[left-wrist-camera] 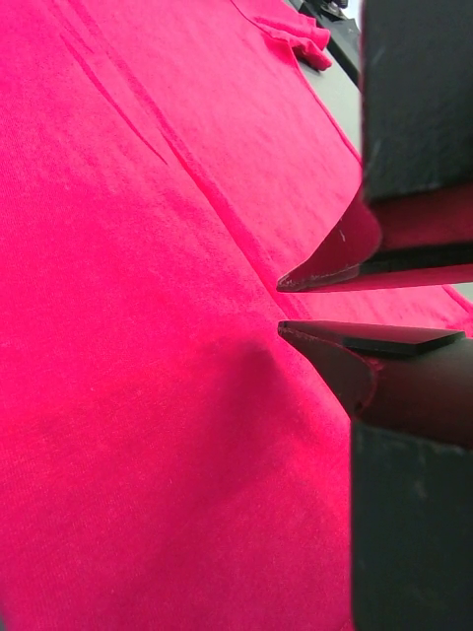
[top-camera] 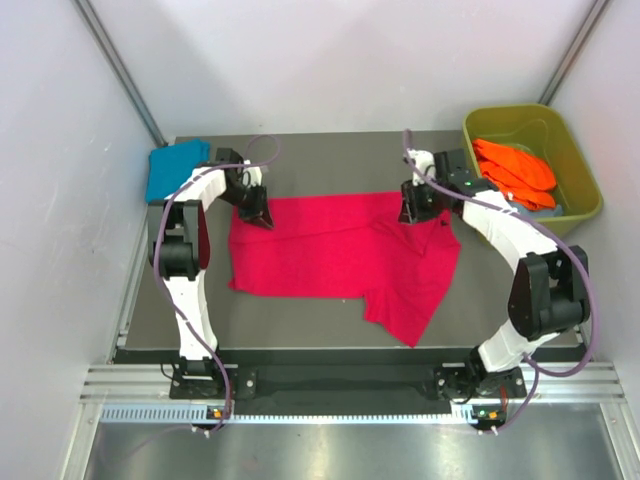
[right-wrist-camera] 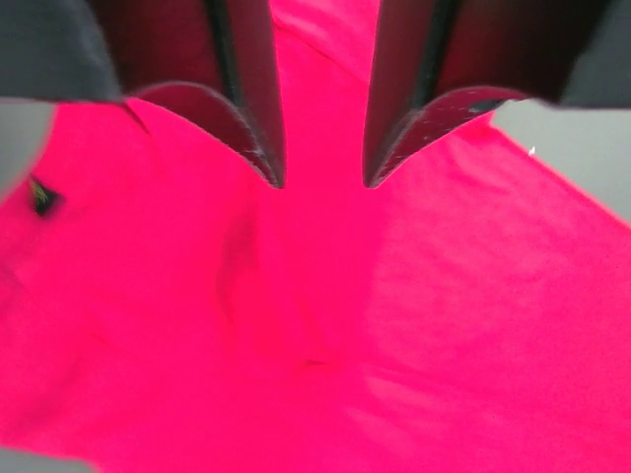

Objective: Fold and stack the t-shirts
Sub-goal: Fold the tshirt

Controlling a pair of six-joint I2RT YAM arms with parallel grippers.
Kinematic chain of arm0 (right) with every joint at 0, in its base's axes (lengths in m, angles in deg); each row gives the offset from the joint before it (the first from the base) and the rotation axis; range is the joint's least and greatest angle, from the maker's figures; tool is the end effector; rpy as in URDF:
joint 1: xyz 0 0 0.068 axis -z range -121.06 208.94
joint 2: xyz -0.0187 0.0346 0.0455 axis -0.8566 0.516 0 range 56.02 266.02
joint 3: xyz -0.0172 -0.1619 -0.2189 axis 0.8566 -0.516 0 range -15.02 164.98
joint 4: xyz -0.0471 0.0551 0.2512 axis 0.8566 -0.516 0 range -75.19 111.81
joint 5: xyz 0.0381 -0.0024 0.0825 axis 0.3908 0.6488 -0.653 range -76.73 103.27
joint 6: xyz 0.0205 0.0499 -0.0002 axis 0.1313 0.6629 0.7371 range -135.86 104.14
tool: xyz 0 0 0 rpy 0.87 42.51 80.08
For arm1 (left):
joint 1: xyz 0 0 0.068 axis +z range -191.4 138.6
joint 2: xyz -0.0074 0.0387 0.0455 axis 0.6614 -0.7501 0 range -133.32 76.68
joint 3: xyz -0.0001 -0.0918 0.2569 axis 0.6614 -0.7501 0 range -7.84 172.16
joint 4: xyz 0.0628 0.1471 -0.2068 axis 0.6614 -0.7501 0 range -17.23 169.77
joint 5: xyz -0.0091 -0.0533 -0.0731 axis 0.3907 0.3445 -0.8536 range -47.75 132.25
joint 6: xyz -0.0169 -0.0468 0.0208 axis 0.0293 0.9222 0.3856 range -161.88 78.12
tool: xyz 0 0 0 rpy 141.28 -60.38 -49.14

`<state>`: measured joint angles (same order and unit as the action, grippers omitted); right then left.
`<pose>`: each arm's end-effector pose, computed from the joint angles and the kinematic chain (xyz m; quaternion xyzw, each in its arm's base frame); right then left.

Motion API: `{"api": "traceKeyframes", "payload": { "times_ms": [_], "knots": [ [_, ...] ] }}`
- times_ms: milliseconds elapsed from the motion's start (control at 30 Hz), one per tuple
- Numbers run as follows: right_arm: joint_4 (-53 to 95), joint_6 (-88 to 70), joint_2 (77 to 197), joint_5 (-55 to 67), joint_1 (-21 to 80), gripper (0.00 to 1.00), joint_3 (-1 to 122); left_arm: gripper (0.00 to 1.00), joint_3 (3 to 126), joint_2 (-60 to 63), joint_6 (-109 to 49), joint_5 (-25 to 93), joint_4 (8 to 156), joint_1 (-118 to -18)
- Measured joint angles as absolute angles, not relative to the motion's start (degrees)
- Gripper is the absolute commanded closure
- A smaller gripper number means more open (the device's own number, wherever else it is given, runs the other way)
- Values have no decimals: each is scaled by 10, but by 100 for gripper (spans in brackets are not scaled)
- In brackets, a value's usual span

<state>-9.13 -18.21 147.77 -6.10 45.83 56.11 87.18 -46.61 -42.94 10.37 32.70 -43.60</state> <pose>0.3337 0.0898 0.2630 -0.1801 0.9149 0.1886 0.3082 0.4345 -0.0355 0.1701 0.0621 0.9523 -0.2735 0.1200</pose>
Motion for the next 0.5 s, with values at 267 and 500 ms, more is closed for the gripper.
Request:
{"api": "traceKeyframes", "payload": {
  "times_ms": [267,500],
  "knots": [
    [-91,-248,1579,-73,384,74,618,78,872,-464,-426,107,327,-436],
    [-101,-275,1668,-52,383,76,657,78,869,-447,-423,117,328,-436]
  ]
}}
